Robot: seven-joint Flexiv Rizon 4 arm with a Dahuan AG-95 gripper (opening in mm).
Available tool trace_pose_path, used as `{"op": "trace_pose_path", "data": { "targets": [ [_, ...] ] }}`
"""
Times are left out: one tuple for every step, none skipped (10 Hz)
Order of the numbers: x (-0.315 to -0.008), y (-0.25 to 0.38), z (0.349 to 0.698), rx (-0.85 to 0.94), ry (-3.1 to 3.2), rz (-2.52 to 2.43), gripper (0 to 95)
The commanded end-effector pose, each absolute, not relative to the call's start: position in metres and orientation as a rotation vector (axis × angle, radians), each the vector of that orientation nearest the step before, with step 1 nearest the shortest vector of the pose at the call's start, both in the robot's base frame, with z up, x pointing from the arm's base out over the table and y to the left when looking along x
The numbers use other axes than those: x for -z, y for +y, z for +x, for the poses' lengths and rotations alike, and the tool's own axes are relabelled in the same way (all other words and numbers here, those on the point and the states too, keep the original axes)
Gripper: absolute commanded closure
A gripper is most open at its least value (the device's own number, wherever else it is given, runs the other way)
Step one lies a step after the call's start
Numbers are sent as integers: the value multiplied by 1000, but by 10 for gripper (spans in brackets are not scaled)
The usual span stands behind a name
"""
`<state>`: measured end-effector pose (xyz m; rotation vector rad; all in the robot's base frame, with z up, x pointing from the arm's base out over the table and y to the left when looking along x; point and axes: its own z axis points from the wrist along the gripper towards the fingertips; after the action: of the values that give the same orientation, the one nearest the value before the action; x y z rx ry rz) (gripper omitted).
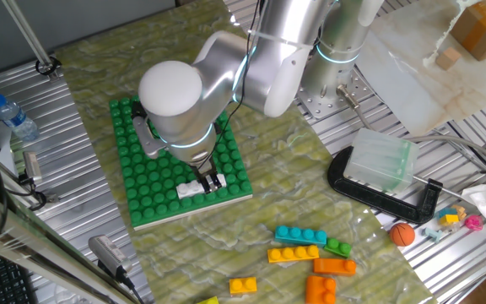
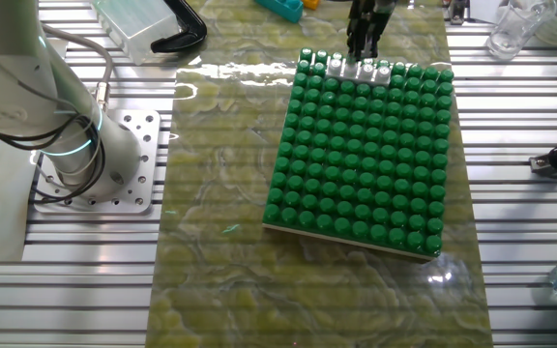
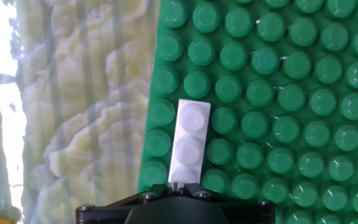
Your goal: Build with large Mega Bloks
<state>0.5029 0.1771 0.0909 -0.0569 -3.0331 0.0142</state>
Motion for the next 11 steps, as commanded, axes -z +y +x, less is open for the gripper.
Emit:
{"op": "trace_pose_path", "data": {
  "targets": [
    [-49, 177, 500, -10, -3041, -54, 950],
    [-49, 177, 500, -20, -3043, -53, 950],
    [-48, 176, 501, -28, -3042, -54, 950],
    [-44, 176, 502, -39, -3048, -51, 950],
    [-43, 175, 503, -37, -3053, -51, 950],
    [-43, 175, 504, -40, -3056, -51, 950],
    [-51, 173, 507, -31, -3057, -46, 950],
    [-58, 172, 509, -25, -3053, -44, 950],
    [-71, 169, 514, -18, -3048, -37, 950],
    [-77, 166, 518, 6, -3047, -41, 950],
    [-81, 166, 524, 6, -3049, -41, 950]
  ]
}}
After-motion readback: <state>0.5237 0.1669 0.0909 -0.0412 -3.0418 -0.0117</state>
